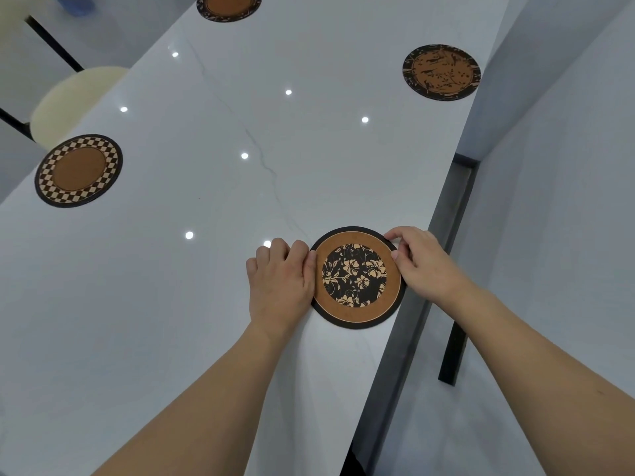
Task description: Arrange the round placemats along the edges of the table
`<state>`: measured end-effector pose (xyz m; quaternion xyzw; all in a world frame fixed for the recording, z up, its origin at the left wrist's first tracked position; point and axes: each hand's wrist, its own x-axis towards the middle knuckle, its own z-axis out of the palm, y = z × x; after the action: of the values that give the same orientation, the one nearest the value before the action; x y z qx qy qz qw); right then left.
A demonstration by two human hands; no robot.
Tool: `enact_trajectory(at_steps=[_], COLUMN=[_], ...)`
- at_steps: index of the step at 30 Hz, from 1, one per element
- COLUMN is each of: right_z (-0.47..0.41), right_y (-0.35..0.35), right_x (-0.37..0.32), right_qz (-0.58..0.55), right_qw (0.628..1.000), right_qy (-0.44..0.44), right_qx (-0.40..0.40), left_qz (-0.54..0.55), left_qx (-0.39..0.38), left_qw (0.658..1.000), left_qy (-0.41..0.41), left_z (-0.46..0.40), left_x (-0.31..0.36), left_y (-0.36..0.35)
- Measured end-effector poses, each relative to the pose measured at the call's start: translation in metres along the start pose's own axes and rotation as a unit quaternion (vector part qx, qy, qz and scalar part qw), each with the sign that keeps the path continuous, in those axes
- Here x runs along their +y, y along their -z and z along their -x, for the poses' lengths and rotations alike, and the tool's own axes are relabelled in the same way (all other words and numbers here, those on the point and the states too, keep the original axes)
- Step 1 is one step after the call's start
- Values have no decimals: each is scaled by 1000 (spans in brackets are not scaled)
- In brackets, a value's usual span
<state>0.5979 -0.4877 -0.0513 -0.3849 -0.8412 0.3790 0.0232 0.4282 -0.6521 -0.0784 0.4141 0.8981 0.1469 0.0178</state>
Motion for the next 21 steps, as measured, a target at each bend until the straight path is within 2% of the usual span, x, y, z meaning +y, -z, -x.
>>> enact_trajectory(at_steps=[8, 15, 21], right_z=[3, 12, 31], right_y=[0, -9, -10], right_x=[-4, -10, -33], right_qz=[49, 206, 180], right_qw=[999, 975, 980], right_qy=[-4, -22, -24], right_qx=[-4, 80, 78], left_qz=[-2, 14, 86], left_qx=[0, -5, 23], left_qw=[1000, 1000, 996], left_qy=[0, 2, -26], left_z=[0, -1, -11], left_x=[1, 0, -4], left_y=[-1, 0, 16])
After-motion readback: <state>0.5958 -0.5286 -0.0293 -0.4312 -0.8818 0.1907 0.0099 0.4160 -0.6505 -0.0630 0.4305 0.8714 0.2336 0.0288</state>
